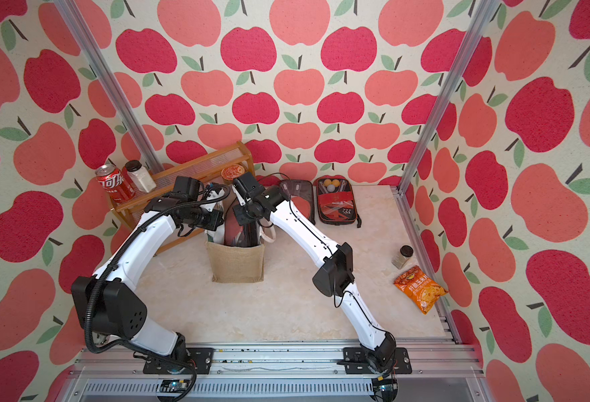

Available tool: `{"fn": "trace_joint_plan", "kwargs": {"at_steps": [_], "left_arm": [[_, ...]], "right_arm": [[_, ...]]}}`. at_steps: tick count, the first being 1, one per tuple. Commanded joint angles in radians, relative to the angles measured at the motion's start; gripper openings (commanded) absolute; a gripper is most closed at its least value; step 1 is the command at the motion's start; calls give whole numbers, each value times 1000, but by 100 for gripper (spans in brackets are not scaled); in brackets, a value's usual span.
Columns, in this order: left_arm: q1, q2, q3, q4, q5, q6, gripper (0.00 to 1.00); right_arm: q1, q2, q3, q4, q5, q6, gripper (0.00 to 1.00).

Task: Remove the ping pong set from the canvas bag
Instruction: Pick up the ping pong set from the canvas bag, then place the ping pong set at the center of the board.

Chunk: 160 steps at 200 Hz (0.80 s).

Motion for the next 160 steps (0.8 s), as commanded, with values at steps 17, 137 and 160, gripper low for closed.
{"fn": "trace_joint_plan", "kwargs": {"at_steps": [17,137,160], "left_arm": [[9,-22,-17,12,-9,8,0],[14,-24,-38,24,-40,16,0],[16,-24,-44,30,-41,16,0]], "right_arm": [[-8,-95,51,10,50,-42,0],[-34,-214,108,82,118,-126,0],[-42,-242,101,97,147,-132,0]]}}
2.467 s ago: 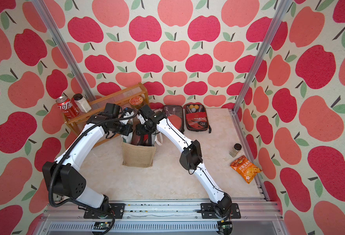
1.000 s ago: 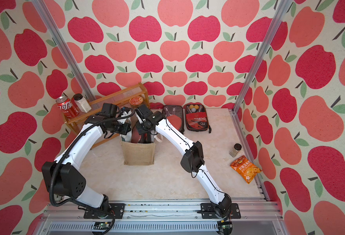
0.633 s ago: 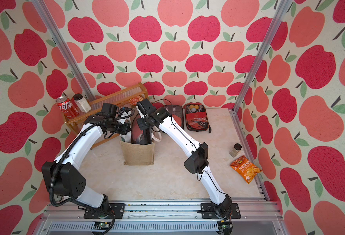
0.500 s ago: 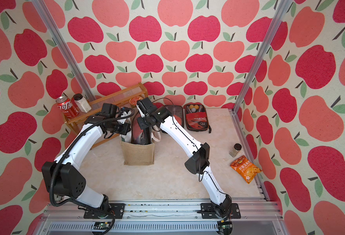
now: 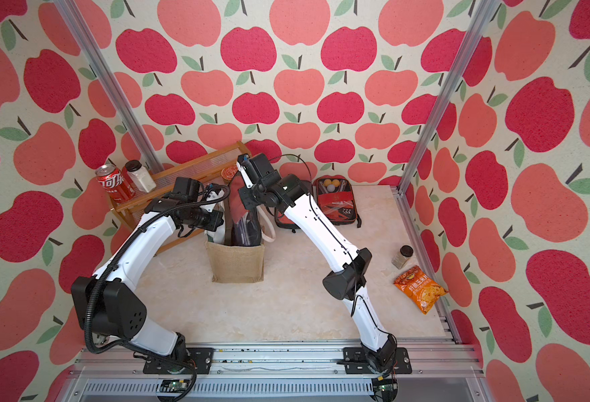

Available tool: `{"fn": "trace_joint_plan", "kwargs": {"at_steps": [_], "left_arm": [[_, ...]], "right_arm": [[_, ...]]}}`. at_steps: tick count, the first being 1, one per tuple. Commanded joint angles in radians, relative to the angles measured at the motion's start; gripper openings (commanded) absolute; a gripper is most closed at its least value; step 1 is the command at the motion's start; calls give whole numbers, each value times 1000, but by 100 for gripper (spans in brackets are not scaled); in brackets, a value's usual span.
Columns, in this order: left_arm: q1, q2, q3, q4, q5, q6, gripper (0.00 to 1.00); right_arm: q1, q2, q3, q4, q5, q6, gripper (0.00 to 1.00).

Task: Remove the ping pong set from the canvas bag
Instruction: Place the ping pong set at the center of the board.

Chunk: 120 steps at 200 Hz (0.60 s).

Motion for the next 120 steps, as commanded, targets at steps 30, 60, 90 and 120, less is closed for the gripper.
{"fn": "trace_joint_plan", "kwargs": {"at_steps": [30,60,90,120], "left_arm": [[15,-20,-32,18,-44,17,0],[21,-20,-34,19,-43,17,0],[29,-20,-35,19,-41,16,0],[40,-20,-37,20,-34,15,0]], "right_arm": [[-20,-124,41,111,101,-53,0],[-29,-161,42,124,136,-70,0],[-39,-195,39,112,183,-95,0],[-43,-250,-10,110,243,-118,0]]}}
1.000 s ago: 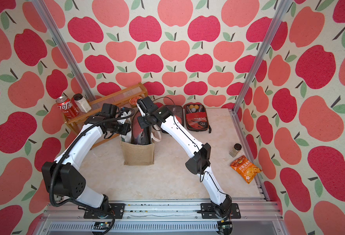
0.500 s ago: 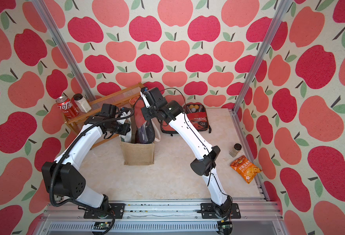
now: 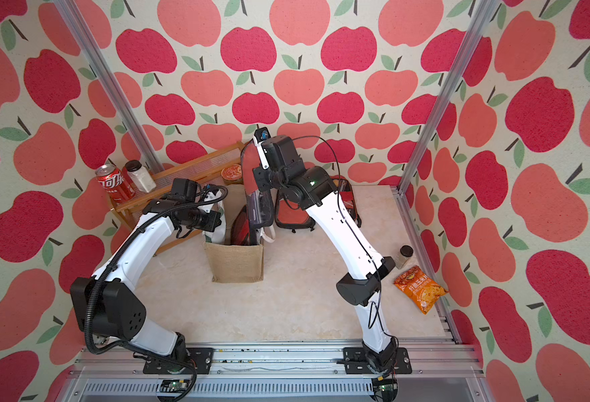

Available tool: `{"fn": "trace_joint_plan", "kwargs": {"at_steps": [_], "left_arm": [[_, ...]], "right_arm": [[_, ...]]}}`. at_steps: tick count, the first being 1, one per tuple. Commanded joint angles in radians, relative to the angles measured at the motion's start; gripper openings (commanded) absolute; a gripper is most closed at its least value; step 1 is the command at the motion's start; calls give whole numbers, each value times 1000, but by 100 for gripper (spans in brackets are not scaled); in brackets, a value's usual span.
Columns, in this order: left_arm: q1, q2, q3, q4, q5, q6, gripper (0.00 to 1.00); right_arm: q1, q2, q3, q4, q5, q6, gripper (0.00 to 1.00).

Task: Remove the ping pong set from the canvas bag
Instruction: Place the ping pong set at the center of the board.

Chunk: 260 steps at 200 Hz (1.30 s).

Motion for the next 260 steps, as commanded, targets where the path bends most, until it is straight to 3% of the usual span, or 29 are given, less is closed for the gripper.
{"fn": "trace_joint_plan", "kwargs": {"at_steps": [1,71,133,193,260], "left_arm": [[17,-14,-18,9,-32,16,0],[30,-16,-20,3,-25,22,0],[31,-12,-16,1,-19,23,0],[28,1,-8,-4,-24,26,0],[26,12,-9,-5,-26,30,0]], "right_arm": [[-11,-99,-16,59,90,-46,0],[-48,-269,-270,66,180,-43,0],[-128,-461,-632,113,139,53,0],[-235,-596,-940,122,4,160,0],[-388,-736,-1307,223,-263,237,0]]}}
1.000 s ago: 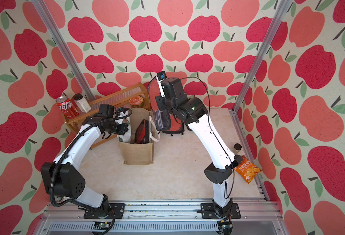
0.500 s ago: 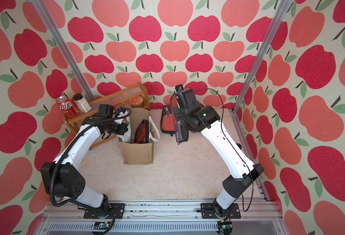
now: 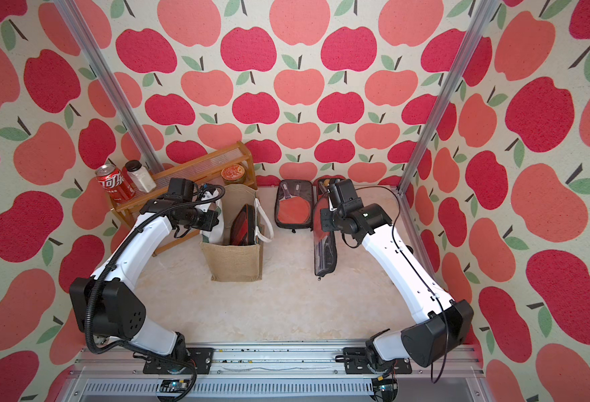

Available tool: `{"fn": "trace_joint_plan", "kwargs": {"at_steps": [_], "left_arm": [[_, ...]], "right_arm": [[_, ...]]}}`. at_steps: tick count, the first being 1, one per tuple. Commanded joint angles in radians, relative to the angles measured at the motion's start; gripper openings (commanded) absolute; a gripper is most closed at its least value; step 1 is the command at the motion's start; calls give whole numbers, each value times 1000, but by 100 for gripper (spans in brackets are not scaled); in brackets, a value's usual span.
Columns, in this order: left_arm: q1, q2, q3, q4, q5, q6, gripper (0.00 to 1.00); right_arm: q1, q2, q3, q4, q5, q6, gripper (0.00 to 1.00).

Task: Remove the ping pong set from the canvas bag
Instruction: Place the ping pong set at the center of the board.

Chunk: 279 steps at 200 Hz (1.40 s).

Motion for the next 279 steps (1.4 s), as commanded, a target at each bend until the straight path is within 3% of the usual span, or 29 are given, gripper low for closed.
{"fn": "trace_joint_plan", "kwargs": {"at_steps": [1,59,100,142,199,279], "left_arm": [[5,11,-9,-9,-28,22,0],[-7,29,-1,-10,-29,23,0],[-21,33,1,-15,-31,29,0],[-23,35,0,-16,-28,31,0],[-29,48,10,-22,-32,34,0],[-29,53,15,-26,-32,36,0]], "right_arm": [[-53,-72,-97,106,-151,52,0],[-170,-141,-317,175,-357,40,0],[-241,-139,-420,229,-437,33,0],[-299,-112,-427,199,-417,-29,0],[-357,-17,-383,101,-302,-93,0],[-372,88,-309,36,-71,-155,0]]}}
